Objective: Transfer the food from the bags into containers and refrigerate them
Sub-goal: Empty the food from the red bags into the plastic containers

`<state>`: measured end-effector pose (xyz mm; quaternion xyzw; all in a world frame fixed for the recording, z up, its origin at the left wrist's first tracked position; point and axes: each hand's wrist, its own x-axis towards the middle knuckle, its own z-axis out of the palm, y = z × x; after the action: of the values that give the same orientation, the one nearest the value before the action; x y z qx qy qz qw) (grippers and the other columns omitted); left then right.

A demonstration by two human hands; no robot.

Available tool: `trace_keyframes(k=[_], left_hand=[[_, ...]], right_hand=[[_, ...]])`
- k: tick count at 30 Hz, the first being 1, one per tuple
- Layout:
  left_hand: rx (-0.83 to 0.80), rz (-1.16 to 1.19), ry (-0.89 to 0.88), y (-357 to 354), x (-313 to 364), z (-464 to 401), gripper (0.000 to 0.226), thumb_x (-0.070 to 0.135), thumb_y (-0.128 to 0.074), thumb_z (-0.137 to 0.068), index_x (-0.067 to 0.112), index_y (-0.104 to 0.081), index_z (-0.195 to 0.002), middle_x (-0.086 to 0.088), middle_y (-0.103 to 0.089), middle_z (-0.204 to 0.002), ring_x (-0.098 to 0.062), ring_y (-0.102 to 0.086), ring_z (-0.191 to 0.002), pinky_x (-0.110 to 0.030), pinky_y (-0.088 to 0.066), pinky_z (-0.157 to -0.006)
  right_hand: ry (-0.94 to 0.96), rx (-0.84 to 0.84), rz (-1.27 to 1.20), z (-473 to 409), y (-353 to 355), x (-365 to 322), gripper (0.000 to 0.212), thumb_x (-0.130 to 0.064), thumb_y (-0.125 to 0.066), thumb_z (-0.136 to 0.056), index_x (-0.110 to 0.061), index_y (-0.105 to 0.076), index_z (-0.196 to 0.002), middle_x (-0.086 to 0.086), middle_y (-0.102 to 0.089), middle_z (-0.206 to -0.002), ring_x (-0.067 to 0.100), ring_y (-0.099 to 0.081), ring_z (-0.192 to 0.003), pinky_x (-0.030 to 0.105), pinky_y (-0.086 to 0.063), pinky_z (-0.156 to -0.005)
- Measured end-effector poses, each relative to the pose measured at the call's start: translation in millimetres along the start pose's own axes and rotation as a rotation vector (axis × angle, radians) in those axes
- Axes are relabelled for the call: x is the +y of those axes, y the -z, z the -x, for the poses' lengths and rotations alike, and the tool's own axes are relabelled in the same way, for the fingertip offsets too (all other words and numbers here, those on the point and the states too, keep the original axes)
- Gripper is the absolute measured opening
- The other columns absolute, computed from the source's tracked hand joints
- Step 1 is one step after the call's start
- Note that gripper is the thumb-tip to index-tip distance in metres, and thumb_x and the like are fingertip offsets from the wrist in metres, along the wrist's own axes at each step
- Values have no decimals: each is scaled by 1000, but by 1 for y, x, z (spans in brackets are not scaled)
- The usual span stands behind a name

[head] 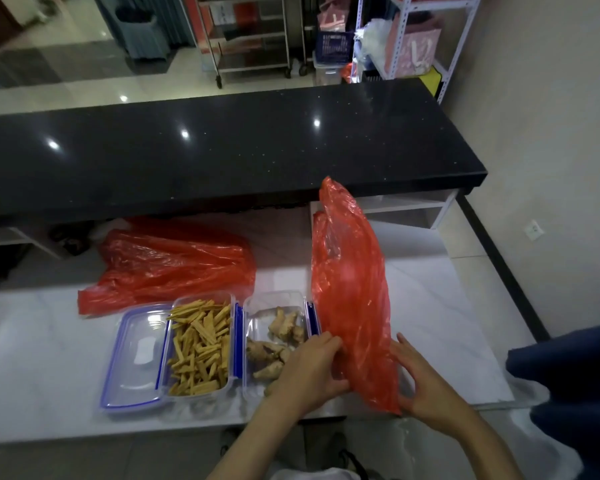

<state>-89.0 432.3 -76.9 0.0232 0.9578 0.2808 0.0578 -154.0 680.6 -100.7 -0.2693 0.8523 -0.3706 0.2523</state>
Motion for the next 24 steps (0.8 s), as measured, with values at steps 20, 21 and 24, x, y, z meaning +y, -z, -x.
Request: trace_keyframes(k=[20, 21, 24], left_hand=[[248, 535, 23, 15, -3, 13, 13, 11, -78, -89, 11, -82, -101, 13, -75, -103, -3, -71, -98, -20, -57, -87], [260, 562, 26, 18, -1, 12, 12, 10, -78, -89, 10, -82, -100, 12, -76, -101, -5, -71, -97, -15, -55, -88], [253, 691, 21, 29, 3, 10, 12, 20, -77, -92, 10, -82, -96, 2, -78, -97, -17, -73, -93, -24, -57, -92]], right_hand=[[137, 422, -113, -16, 4, -36, 40, -44, -58, -99, -22, -62, -132, -51, -59, -111, -23, -59, -107, 2, -46, -90], [140, 444, -110, -17, 7, -39, 33, -31, -60, -99, -19, -64, -130, -55, -58, -105, -24, -60, -102, 1, -47, -87], [170, 518, -116, -18, 15, -50, 32, -35, -58, -100, -18, -74, -122, -44, -67, -101, -14, -68, -90, 14, -57, -79]])
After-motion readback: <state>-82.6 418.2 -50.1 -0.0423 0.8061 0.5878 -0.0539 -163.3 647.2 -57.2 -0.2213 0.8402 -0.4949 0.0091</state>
